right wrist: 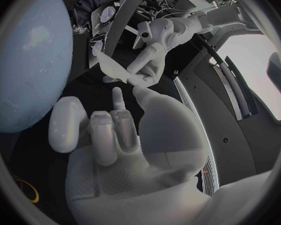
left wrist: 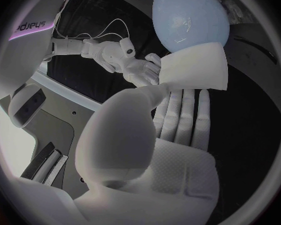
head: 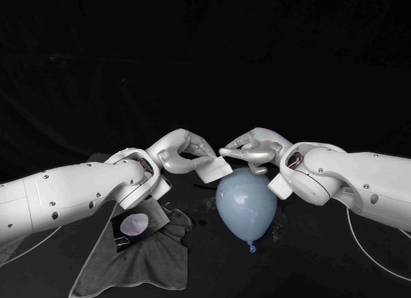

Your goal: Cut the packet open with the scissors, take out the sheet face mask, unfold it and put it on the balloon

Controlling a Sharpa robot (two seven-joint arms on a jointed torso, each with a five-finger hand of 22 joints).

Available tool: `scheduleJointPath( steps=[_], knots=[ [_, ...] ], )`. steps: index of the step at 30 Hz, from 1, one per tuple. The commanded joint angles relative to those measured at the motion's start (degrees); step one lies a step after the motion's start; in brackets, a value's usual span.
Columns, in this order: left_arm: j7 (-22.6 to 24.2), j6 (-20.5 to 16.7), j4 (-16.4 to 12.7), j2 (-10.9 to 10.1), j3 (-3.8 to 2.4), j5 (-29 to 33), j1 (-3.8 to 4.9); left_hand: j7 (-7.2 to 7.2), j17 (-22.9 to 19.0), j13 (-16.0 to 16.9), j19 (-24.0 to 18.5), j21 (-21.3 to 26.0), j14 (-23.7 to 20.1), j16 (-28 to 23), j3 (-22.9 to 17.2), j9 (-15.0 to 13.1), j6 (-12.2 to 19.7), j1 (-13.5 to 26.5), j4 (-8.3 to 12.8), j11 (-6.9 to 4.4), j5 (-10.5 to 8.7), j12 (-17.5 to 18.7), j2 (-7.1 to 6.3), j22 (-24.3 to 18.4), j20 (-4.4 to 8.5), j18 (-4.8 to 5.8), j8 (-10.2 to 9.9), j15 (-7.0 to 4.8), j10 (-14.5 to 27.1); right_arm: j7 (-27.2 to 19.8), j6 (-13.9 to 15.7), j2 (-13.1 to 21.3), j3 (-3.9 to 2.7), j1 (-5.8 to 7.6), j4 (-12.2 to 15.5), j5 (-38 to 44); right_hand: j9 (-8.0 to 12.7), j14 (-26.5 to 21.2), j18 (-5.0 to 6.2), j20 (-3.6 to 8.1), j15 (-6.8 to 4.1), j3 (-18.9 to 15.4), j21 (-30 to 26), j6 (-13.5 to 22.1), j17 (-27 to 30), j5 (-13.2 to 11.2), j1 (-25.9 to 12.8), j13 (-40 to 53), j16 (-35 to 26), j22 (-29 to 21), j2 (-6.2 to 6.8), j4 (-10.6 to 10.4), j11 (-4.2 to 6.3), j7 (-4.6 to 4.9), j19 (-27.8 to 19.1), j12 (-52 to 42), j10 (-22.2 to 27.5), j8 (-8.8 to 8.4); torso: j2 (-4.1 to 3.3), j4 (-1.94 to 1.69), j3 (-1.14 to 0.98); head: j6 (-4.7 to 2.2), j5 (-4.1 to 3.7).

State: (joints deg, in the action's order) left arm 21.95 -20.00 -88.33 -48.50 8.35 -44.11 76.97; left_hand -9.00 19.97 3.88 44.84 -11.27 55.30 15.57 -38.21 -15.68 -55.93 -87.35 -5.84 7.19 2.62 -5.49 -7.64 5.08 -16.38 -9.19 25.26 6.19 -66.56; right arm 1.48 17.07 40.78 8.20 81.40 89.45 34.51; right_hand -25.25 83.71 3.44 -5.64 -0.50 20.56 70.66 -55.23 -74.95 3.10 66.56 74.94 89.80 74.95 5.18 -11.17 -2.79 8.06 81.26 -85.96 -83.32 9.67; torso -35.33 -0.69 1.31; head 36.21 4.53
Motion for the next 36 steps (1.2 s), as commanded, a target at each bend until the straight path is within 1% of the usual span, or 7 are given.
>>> scheduleJointPath(
  steps=[1,8,15,19,21,29,36],
  knots=[
    [0.9,-0.6,-0.2,0.1,-0.1,-0.5,0.06,-0.08,0.1,0.0,0.2,-0.2,0.3,0.3,-0.5,-3.3,-0.2,0.5,0.0,0.03,0.16,0.2,0.33,0.1,-0.03,-0.14,0.1,-0.03,-0.5,0.4,-3.1,-0.2,0.03,-0.16,0.1,-0.8,0.1,6.3,0.44,0.02,0.04,-0.1,0.4,-0.1,-15.1,-0.1,0.5,13.0,0.2,8.6,-0.14,-0.4,-0.63,0.02,0.3,-0.5,-4.7,-0.26,-0.04,0.03,0.0,0.07,0.06],
    [0.9,-0.6,-0.2,0.1,-0.1,-0.5,0.06,-0.08,0.1,0.0,0.2,-0.2,0.3,0.3,-0.5,-3.3,-0.2,0.5,0.0,0.03,0.16,0.2,0.33,0.1,-0.03,-0.14,0.1,-0.03,-0.5,0.5,-3.5,-0.4,0.09,-0.34,0.2,-0.9,0.1,6.3,0.37,0.04,0.02,-0.1,0.7,-0.3,-15.1,-0.1,1.2,13.1,0.2,8.8,-0.51,-0.5,-0.6,-0.01,0.4,-0.8,-4.9,-0.29,0.03,0.04,-0.01,0.13,0.1],
    [0.8,-0.6,-0.2,0.1,-0.1,-0.5,0.06,-0.1,0.1,0.0,0.1,-0.3,0.2,0.4,-0.7,-3.4,-0.1,0.6,0.1,0.03,0.17,0.3,0.35,0.1,-0.03,-0.14,0.1,-0.03,-0.5,0.5,-3.7,-0.5,0.13,-0.45,0.1,-0.9,0.1,6.3,0.31,0.14,-0.12,0.2,0.9,-1.0,-15.1,-0.1,3.3,13.3,0.2,9.0,-1.73,-0.4,-0.42,-0.22,0.7,-1.0,-5.0,-0.2,0.02,0.04,-0.03,0.13,0.1],
    [0.8,-0.6,-0.2,0.1,-0.1,-0.5,0.06,-0.11,0.1,0.0,0.1,-0.3,0.2,0.4,-0.7,-3.4,-0.1,0.7,0.1,0.03,0.17,0.3,0.34,0.1,-0.03,-0.14,0.1,-0.03,-0.5,0.4,-3.5,-0.5,0.14,-0.5,0.0,-0.9,0.0,6.3,0.26,0.3,-0.37,1.0,1.2,-1.8,-15.1,-0.1,5.2,13.5,0.2,9.1,-2.84,0.2,-0.1,-0.6,0.8,-1.3,-5.2,0.08,0.01,0.03,-0.03,0.12,0.08],
    [0.8,-0.6,-0.3,0.1,-0.1,-0.5,0.06,-0.11,0.1,0.0,0.1,-0.3,0.2,0.4,-0.7,-3.4,-0.1,0.7,0.1,0.03,0.17,0.3,0.34,0.1,-0.03,-0.14,0.1,-0.03,-0.5,0.3,-3.3,-0.5,0.14,-0.52,0.1,-0.8,-0.2,6.3,0.2,0.51,-0.65,1.9,1.6,-2.6,-15.1,-0.2,6.6,13.6,0.2,9.3,-3.81,0.8,0.26,-1.03,1.0,-1.7,-5.4,0.55,0.0,0.02,-0.02,0.11,0.05],
    [0.8,-0.4,-0.4,0.2,-0.1,-0.5,0.06,-0.11,0.1,0.0,0.1,-0.3,0.2,0.4,-0.8,-3.4,-0.1,0.7,0.1,0.04,0.16,0.3,0.33,0.1,-0.03,-0.13,0.1,-0.02,-0.5,-0.1,-2.5,-0.6,0.15,-0.58,0.1,-0.6,-1.4,6.3,-0.03,1.46,-1.71,5.5,2.7,-4.7,-15.1,-0.3,10.8,14.3,0.2,9.8,-5.93,4.1,1.46,-2.32,1.6,-2.7,-6.0,2.62,-0.01,0.04,0.0,0.17,0.03],
    [0.8,-0.4,-0.6,0.2,-0.1,-0.5,0.06,-0.11,0.1,0.0,0.1,-0.4,0.2,0.4,-0.9,-3.5,-0.1,0.8,0.2,0.05,0.16,0.3,0.31,0.1,-0.04,-0.12,0.1,-0.02,-0.5,-0.3,-1.4,-0.6,0.15,-0.62,0.1,-0.4,-2.3,6.3,-0.16,1.81,-1.98,7.6,3.2,-5.2,-15.1,-0.3,11.4,14.7,0.2,10.1,-5.78,5.7,1.73,-2.6,1.9,-3.4,-6.3,3.92,0.02,0.03,-0.01,0.24,0.02]
  ],
)
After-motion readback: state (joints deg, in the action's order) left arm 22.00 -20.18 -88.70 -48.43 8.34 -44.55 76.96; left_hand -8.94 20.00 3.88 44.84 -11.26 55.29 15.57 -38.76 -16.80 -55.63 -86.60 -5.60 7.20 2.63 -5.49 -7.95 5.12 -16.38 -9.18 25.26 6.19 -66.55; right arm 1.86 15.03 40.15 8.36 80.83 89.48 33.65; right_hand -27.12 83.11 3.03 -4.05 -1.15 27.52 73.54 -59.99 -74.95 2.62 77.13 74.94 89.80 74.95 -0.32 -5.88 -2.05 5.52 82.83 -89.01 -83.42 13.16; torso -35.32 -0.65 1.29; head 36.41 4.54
